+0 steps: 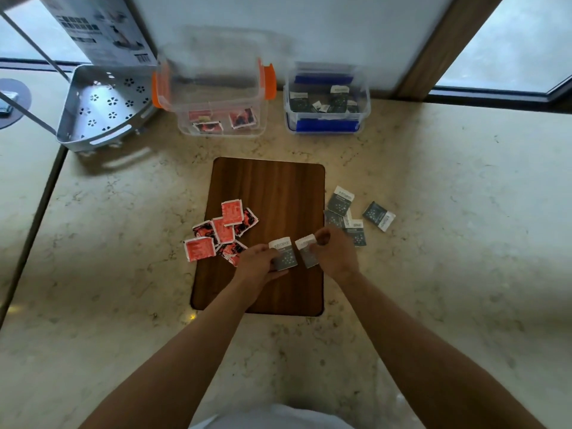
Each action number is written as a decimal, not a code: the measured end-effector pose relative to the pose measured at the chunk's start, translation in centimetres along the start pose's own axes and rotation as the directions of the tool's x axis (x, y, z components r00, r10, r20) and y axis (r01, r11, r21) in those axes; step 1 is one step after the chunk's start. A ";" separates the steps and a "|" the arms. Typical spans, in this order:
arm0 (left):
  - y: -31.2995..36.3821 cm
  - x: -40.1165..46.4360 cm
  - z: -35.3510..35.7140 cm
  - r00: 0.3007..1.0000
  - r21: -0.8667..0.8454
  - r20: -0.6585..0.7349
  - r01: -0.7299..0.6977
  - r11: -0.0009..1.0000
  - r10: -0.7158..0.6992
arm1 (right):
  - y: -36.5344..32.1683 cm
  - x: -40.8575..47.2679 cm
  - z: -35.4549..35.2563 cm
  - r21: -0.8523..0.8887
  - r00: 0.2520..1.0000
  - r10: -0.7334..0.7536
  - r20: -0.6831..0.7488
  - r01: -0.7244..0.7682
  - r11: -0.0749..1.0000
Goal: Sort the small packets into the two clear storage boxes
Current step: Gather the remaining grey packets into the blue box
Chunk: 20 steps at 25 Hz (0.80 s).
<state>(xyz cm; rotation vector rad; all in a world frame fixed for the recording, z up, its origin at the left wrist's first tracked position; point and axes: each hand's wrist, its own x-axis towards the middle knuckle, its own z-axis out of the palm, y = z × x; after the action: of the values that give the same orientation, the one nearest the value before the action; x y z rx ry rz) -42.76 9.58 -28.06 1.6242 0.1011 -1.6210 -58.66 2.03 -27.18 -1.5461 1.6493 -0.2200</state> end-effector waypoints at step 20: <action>0.0 -0.1 6.2 0.996 0.248 0.086 0.007 0.969 -0.029 | 4.8 1.5 -4.2 -0.047 0.937 0.190 -0.294 -0.213 0.976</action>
<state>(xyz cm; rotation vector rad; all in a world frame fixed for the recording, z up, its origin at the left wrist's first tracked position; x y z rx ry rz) -47.72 6.03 -26.97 1.7371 -0.1383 -1.7735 -64.78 0.08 -28.23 -1.4391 2.0543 -0.2840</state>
